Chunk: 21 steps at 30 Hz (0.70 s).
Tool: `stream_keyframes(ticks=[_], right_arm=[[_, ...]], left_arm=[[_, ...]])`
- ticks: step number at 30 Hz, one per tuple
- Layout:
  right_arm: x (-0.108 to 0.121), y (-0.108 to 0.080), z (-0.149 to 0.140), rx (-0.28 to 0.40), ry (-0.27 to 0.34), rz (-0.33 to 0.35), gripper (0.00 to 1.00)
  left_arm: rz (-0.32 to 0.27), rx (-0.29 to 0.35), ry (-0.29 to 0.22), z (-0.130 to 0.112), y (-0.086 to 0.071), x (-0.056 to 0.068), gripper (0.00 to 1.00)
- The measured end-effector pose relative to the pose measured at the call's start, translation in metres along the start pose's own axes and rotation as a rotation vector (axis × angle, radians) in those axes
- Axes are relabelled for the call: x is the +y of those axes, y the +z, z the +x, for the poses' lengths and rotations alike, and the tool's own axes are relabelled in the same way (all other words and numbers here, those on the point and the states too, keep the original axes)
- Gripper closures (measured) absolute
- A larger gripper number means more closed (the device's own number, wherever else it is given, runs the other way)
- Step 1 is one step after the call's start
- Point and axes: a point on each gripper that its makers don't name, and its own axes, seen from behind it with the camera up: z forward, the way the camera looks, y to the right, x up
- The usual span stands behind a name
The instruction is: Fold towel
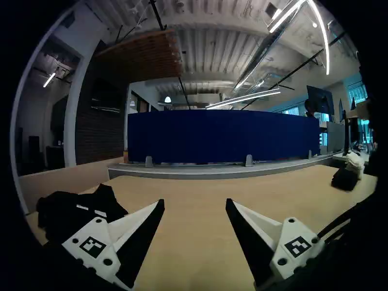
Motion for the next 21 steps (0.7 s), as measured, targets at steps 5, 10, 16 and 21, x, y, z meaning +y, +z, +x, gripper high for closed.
stream_keyframes(ticks=[5,10,16,21], right_arm=[[0.013,-0.003,0.006,0.026,-0.01,-0.019,0.0],[0.023,-0.005,0.004,0.049,-0.006,-0.033,0.0],[0.038,-0.009,-0.006,0.061,0.037,-0.042,0.0],[0.055,-0.012,-0.029,0.062,0.061,-0.06,0.0]], left_arm=[[0.0,0.0,0.0,0.0,0.0,0.0,0.07],[0.0,0.0,0.0,0.0,0.001,0.0,0.07],[0.0,0.0,0.0,0.0,0.001,0.0,0.06],[0.0,0.0,0.0,0.0,0.0,0.001,0.06]])
